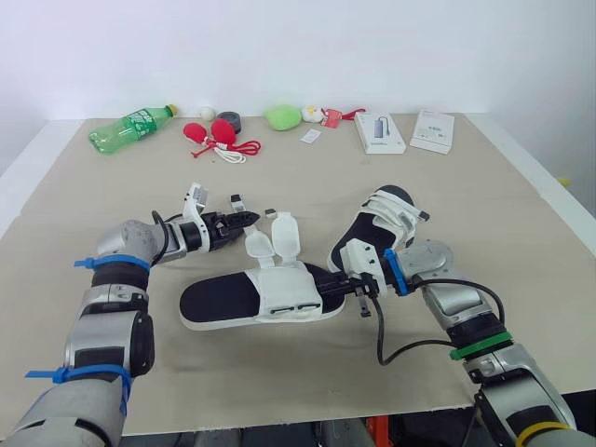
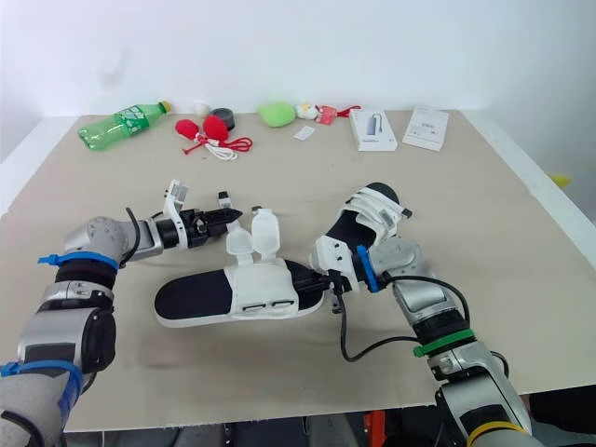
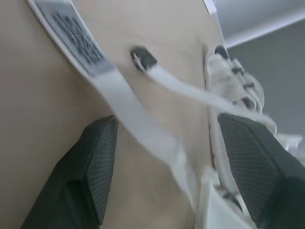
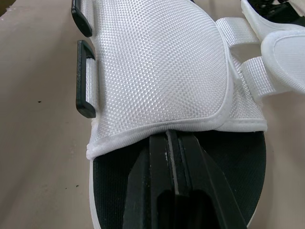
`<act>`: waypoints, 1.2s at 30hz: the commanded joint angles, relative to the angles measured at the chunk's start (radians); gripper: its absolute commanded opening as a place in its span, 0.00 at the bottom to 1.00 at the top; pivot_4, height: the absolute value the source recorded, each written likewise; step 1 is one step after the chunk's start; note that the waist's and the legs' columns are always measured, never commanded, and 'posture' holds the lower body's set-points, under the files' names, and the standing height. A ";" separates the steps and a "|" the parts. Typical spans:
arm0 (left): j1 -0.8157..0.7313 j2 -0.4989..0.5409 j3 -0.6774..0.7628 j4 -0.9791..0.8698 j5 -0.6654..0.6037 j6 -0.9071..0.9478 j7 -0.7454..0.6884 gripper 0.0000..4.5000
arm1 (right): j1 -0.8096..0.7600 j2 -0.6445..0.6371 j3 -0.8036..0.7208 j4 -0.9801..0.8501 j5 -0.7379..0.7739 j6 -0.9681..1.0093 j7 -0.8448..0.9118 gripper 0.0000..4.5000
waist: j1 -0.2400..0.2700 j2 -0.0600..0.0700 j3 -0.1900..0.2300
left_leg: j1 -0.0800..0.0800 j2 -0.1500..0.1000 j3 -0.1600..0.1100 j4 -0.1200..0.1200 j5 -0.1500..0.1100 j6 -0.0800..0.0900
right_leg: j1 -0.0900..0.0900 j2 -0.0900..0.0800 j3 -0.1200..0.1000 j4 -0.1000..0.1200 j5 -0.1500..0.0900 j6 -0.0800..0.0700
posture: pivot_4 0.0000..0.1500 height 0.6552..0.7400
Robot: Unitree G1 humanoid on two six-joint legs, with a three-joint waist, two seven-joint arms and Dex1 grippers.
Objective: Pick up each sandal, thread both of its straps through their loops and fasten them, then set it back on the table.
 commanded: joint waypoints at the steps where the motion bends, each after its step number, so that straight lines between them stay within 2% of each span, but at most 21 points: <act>1: -0.055 -0.012 0.022 0.091 0.046 -0.066 -0.014 0.76 | 0.016 -0.021 -0.003 -0.020 -0.017 0.000 -0.003 0.00 | 0.000 0.000 0.000 | 0.000 0.000 0.000 0.000 0.000 0.000 | 0.000 0.000 0.000 0.000 0.000 0.000 | 1.00 1.00; 3: -0.079 -0.022 0.031 0.140 0.065 -0.095 -0.014 0.76 | 0.019 -0.022 -0.002 -0.024 -0.018 0.001 -0.005 0.00 | 0.000 0.000 0.000 | 0.000 0.000 0.000 0.000 0.000 0.000 | 0.000 0.000 0.000 0.000 0.000 0.000 | 1.00 1.00; 5: -0.096 -0.031 0.042 0.178 0.081 -0.121 -0.013 0.65 | 0.020 -0.023 -0.001 -0.029 -0.017 0.003 -0.007 0.00 | 0.001 0.000 0.000 | 0.000 0.000 0.000 0.000 0.000 0.000 | 0.000 0.000 0.000 0.000 0.000 0.001 | 1.00 1.00; 12: -0.123 -0.039 0.061 0.243 0.132 -0.200 -0.018 0.01 | 0.021 -0.027 0.000 -0.030 -0.018 0.001 -0.005 0.00 | 0.000 0.000 0.000 | 0.000 0.000 0.000 -0.001 0.000 0.000 | 0.000 0.000 0.000 0.000 0.000 0.001 | 1.00 1.00; 18: -0.109 -0.045 -0.013 0.128 0.229 -0.369 -0.129 0.00 | 0.016 -0.024 0.001 -0.026 -0.019 0.001 -0.006 0.00 | 0.000 0.000 0.000 | -0.001 0.000 0.000 -0.001 0.000 -0.001 | 0.000 0.000 0.000 -0.001 0.001 0.002 | 1.00 1.00; 25: 0.145 -0.020 -0.203 -0.466 0.395 -0.782 -0.251 0.00 | 0.014 -0.028 0.000 -0.020 -0.021 0.000 -0.005 0.00 | 0.002 0.000 0.000 | -0.001 0.000 0.001 -0.002 0.000 -0.001 | 0.000 0.000 0.001 -0.001 0.001 0.002 | 1.00 1.00; 27: 0.278 0.050 -0.308 -0.704 0.519 -1.082 -0.322 0.00 | 0.012 -0.029 0.001 -0.010 -0.022 -0.006 -0.003 0.00 | 0.000 0.000 0.000 | -0.001 0.000 0.001 -0.002 0.000 -0.001 | -0.001 0.000 0.001 -0.002 0.001 0.001 | 1.00 1.00; 29: 0.375 0.123 -0.377 -0.837 0.611 -1.366 -0.375 0.00 | 0.009 -0.028 0.005 0.000 -0.025 -0.012 -0.001 0.00 | 0.002 0.000 0.000 | 0.000 0.001 0.003 -0.005 0.000 -0.002 | -0.001 0.000 0.003 -0.004 0.001 0.000 | 1.00 1.00; 34: 0.430 0.233 -0.431 -0.861 0.709 -1.854 -0.378 0.00 | -0.001 -0.019 0.014 0.018 -0.026 -0.025 0.006 0.00 | 0.017 0.000 0.000 | 0.001 0.001 0.005 -0.003 0.000 -0.001 | -0.001 -0.001 0.005 -0.004 -0.001 -0.007 | 1.00 1.00; 36: 0.426 0.256 -0.445 -0.841 0.723 -1.948 -0.366 0.00 | -0.006 -0.015 0.016 0.028 -0.029 -0.029 0.008 0.00 | 0.018 0.000 0.000 | 0.001 0.001 0.006 -0.003 0.001 0.000 | -0.001 -0.002 0.005 -0.003 -0.001 -0.007 | 1.00 1.00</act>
